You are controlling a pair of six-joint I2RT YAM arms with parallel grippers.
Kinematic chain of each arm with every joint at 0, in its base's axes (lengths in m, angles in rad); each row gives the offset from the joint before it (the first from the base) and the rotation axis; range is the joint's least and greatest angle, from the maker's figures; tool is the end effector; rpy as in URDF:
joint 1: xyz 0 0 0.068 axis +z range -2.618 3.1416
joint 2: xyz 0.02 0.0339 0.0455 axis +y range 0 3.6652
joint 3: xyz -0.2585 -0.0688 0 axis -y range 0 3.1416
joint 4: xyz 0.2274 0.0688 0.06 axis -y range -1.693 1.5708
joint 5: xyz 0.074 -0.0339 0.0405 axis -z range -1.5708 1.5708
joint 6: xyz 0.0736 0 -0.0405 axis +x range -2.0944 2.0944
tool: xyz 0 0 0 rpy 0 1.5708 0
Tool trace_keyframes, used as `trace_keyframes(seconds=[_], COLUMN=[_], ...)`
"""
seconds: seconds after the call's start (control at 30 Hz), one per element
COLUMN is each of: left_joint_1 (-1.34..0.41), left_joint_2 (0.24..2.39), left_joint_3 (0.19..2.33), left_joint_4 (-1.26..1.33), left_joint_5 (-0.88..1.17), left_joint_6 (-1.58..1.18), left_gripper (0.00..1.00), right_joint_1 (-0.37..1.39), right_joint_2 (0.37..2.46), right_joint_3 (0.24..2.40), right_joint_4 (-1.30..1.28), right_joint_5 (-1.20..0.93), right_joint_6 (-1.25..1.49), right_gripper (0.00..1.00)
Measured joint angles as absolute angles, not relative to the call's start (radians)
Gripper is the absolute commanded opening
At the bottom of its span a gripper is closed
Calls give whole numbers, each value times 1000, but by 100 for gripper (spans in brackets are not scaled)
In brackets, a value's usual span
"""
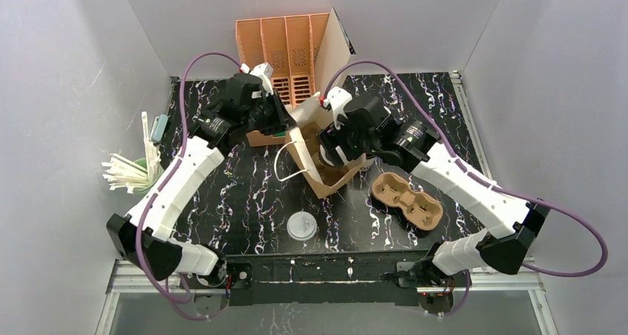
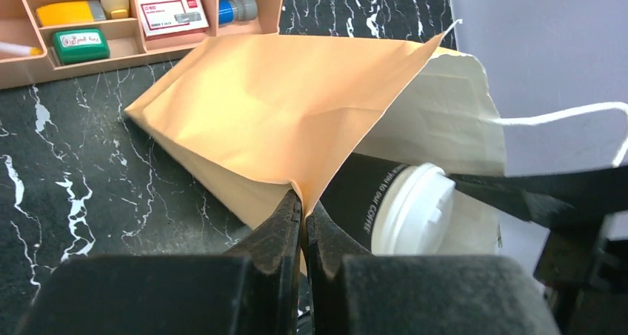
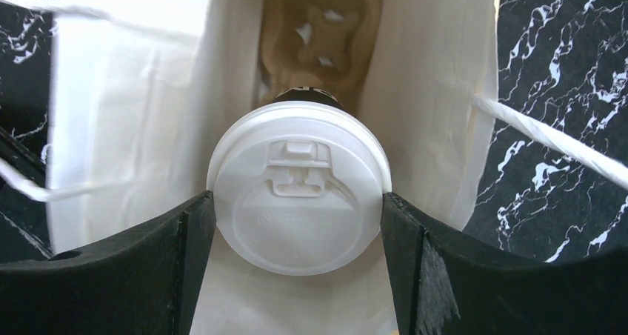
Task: Pack the takeout coffee
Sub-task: Place the coffee cup on the cup tray.
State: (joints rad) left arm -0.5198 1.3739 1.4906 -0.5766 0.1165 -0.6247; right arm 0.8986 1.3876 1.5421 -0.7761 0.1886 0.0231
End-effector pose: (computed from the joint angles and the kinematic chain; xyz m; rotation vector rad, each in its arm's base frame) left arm 0.2736 -0.1664 0.3878 -0.0347 2.1313 -0.8204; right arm 0.2022 0.2319 0.3768 -0.8338 2.0330 0.3155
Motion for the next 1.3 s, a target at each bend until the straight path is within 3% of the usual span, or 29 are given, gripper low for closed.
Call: trace_keyframes(seconds=[0.4,0.83,0.9,1.07,1.23,1.3], left_joint_1=[-538,-539,-539,-539,-539,-538], left_joint_2=[1250,1251,1298,1512,1734,1766], left_joint_3=[1386,1391,1452,1694,1948,2002], left_joint_4=[-533,-647,-715,-923,-1116,-1148], left_joint_5=[209,217,204,193,173,162], left_joint_6=[-538,-521,-517,-484,-425,-391], left_gripper=[0,1,10,45,67,70], right_joint_1=[949,989,993,994,994,994], right_joint_2=[1370,1461,1474,1483,1482,1477], right_joint_3=[1410,1439,1452,1488,1496,1494], right_joint_4=[-698,-679,-702,-767,-784,-781], right_joint_5=[196,182,176,177,181,181], right_joint_6=[29,45,47,49,49,49], right_gripper=[51,50,50,50,49,48])
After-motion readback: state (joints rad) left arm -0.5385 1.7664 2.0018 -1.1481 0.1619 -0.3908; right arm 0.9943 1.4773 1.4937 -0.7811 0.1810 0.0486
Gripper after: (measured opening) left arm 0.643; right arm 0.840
